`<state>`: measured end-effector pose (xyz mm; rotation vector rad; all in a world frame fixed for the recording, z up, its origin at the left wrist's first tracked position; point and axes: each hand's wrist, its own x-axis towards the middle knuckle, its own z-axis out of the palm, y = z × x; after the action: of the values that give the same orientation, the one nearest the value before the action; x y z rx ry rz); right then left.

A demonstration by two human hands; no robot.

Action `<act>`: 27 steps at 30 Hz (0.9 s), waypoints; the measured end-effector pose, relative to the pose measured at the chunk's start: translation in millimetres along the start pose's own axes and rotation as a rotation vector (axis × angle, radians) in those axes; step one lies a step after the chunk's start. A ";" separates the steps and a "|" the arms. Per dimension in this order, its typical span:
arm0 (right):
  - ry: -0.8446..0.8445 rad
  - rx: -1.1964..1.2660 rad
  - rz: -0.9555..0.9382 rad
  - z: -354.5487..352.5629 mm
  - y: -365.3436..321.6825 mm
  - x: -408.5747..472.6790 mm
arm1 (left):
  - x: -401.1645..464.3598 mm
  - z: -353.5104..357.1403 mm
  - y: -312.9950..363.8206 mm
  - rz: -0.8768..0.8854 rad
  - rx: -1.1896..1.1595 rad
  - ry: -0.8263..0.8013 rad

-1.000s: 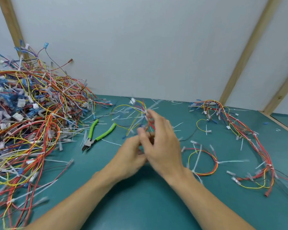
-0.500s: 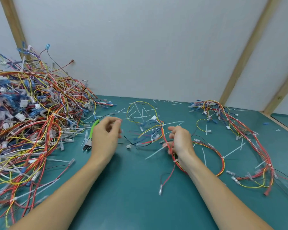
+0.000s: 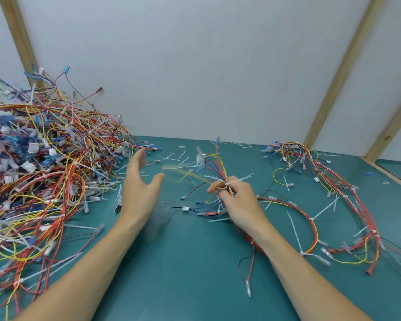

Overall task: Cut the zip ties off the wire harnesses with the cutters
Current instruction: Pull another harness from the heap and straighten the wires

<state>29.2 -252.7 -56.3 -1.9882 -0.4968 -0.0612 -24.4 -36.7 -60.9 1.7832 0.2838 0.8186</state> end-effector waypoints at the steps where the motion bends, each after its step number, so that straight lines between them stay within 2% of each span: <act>1: 0.008 -0.008 -0.016 1.2 0.2 0.1 | 0.7 -2.9 2.5 0.052 -0.003 -0.017; 4: 0.049 0.032 0.036 4.3 3.3 3.0 | -3.9 -5.3 11.4 0.160 0.035 -0.173; 7: 0.172 0.214 0.189 1.3 10.4 10.2 | -13.2 -0.6 14.7 0.187 0.082 -0.355; 11: 0.320 0.291 0.332 -8.1 23.0 15.1 | -16.1 -0.4 18.6 0.003 -0.134 -0.642; 13: 0.359 0.289 0.358 -10.1 24.4 16.3 | -14.1 -1.3 19.4 -0.045 -0.213 -0.718; 15: 0.363 0.247 0.373 -10.3 22.7 16.0 | -11.6 -2.2 18.6 -0.081 -0.370 -0.767; 19: 0.299 0.040 0.335 -8.3 15.9 11.1 | -8.4 -3.5 18.2 -0.254 -0.676 -0.740; 24: 0.348 -0.097 0.275 -8.1 8.6 5.1 | -6.3 -7.6 20.8 -0.402 -0.796 -0.787; 27: 0.410 0.083 0.255 -9.3 2.2 1.4 | -8.0 -8.2 21.7 -0.436 -0.746 -0.805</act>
<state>32.8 -261.2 -53.5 -1.8761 0.0190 -0.2781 -39.9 -43.1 -43.0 1.1411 -0.1598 -0.1464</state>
